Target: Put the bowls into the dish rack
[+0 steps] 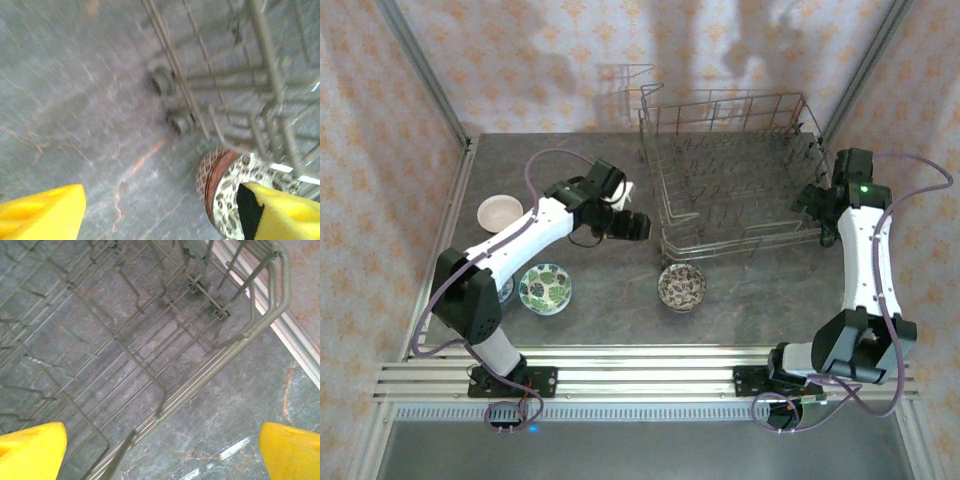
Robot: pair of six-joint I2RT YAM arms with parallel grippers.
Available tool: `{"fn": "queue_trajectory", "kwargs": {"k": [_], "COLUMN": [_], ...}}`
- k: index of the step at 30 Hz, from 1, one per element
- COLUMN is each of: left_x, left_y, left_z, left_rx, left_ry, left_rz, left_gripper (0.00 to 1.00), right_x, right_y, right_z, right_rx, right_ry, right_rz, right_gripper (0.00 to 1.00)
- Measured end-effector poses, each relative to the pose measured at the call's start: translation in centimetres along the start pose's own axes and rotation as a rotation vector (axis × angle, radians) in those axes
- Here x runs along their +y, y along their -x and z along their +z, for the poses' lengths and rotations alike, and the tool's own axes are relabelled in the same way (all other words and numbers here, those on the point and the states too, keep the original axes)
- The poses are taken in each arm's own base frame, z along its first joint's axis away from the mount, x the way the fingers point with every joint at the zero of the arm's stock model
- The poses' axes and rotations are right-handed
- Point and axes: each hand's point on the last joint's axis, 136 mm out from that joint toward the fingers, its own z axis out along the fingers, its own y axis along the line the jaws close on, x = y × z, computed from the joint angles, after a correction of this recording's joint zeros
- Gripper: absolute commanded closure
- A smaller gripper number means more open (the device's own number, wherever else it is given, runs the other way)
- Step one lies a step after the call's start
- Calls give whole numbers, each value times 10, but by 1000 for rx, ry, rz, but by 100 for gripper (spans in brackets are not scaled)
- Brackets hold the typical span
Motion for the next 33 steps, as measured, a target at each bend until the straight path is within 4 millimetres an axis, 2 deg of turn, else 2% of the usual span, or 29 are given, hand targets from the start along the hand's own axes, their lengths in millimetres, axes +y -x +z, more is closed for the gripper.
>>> {"fn": "queue_trajectory", "kwargs": {"k": [5,11,18,25,33], "left_x": [-17,-18,-29,-27,-27], "left_y": [-30,-58,-65,-78,-83], "left_z": [25,41,51,67,75], "left_rx": [105,184,203,256,279], "left_ry": [-42,-72,-119,-133,-117], "left_rz": [40,31,33,-4,-36], "left_gripper": [23,23,22,23,32], "right_x": [13,11,8,8,8], "right_y": [-7,-26,-34,-39,-41], "right_z": [-11,-4,-10,-13,-12], "right_rx": [-14,22,8,3,-14], "right_ry": [33,28,41,54,70], "right_rz": [-38,-42,-25,-18,-9], "right_gripper": [2,2,2,2,2]}}
